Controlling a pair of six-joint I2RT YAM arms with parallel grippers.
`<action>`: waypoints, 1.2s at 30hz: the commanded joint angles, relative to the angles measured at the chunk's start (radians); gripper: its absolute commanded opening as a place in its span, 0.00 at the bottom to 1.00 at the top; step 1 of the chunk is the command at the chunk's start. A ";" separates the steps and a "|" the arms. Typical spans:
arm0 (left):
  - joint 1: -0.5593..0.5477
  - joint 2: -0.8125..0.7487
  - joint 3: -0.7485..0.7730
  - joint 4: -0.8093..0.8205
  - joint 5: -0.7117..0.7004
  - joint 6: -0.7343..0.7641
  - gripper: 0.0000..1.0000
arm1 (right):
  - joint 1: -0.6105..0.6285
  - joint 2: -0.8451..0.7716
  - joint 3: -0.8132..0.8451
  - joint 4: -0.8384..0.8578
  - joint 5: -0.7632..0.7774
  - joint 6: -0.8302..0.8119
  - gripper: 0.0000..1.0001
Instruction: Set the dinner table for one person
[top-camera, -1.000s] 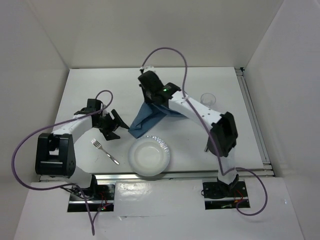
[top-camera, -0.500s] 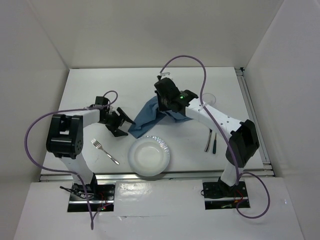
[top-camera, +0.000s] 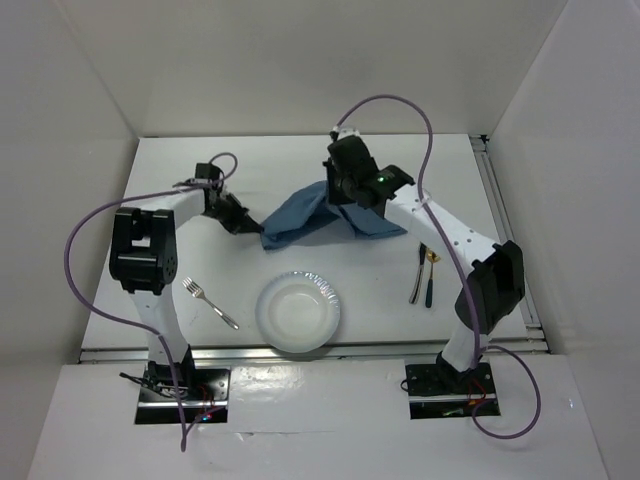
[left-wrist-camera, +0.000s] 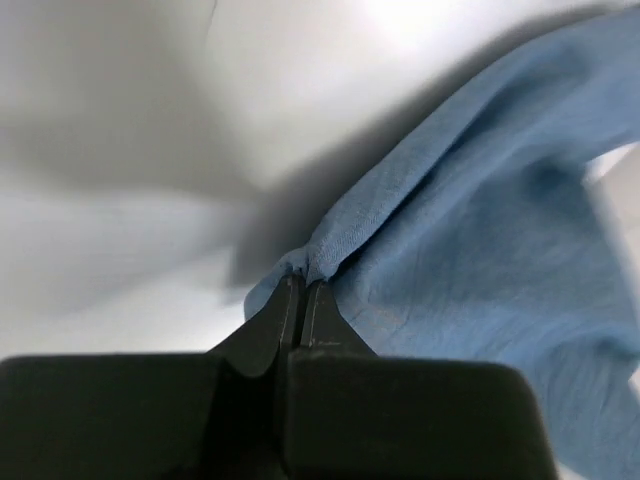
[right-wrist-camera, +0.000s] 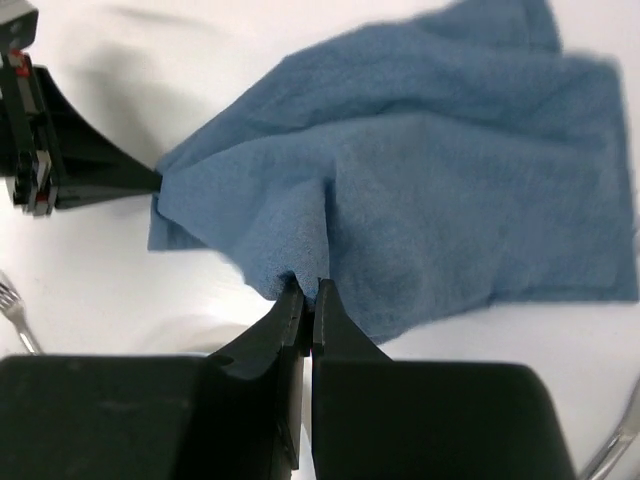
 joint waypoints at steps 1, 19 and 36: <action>0.078 0.044 0.210 -0.097 -0.011 0.140 0.00 | -0.056 0.011 0.163 0.063 -0.082 -0.075 0.00; 0.165 -0.410 0.206 -0.208 -0.093 0.432 0.00 | -0.213 -0.329 -0.339 0.661 -0.245 -0.196 0.00; 0.229 -0.450 -0.098 -0.340 -0.483 0.305 0.56 | -0.184 -0.473 -0.630 0.228 -0.279 0.146 0.53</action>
